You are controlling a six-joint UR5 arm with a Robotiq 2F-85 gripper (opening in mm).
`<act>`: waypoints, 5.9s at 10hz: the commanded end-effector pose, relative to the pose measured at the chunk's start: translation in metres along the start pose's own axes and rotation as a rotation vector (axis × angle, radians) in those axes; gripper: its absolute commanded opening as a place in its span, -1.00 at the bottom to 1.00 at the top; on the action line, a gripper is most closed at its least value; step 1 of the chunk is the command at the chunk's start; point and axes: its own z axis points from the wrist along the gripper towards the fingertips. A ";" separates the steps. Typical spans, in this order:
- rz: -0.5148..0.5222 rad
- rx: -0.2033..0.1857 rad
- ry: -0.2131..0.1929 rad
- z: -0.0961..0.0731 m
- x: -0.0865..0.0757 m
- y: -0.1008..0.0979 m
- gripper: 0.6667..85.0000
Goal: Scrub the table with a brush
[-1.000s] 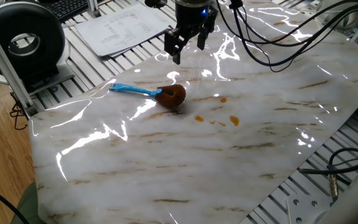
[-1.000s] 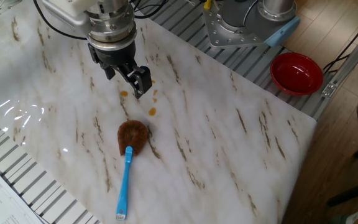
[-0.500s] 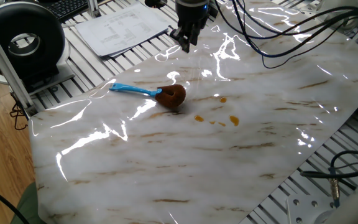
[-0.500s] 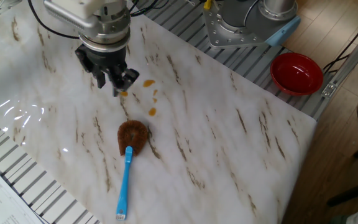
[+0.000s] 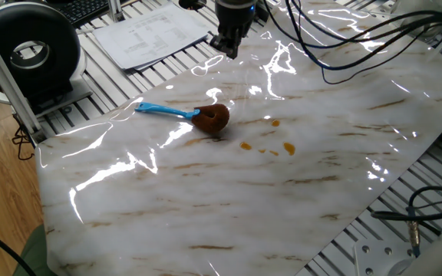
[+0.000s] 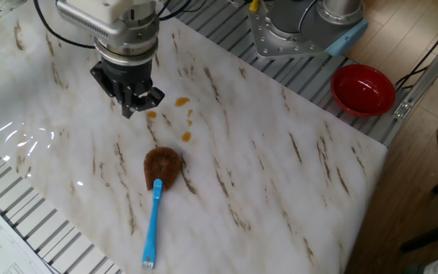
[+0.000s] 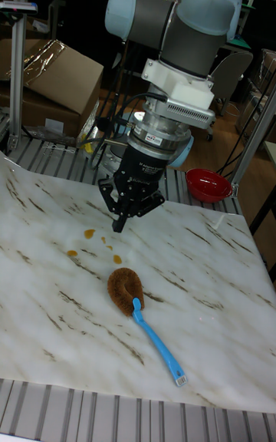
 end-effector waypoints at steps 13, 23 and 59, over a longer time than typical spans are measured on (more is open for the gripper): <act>0.028 -0.163 -0.090 0.012 -0.082 0.126 -0.86; -0.162 -0.186 -0.004 0.024 -0.048 0.151 -0.11; -0.273 -0.056 0.014 0.161 -0.099 0.098 -0.98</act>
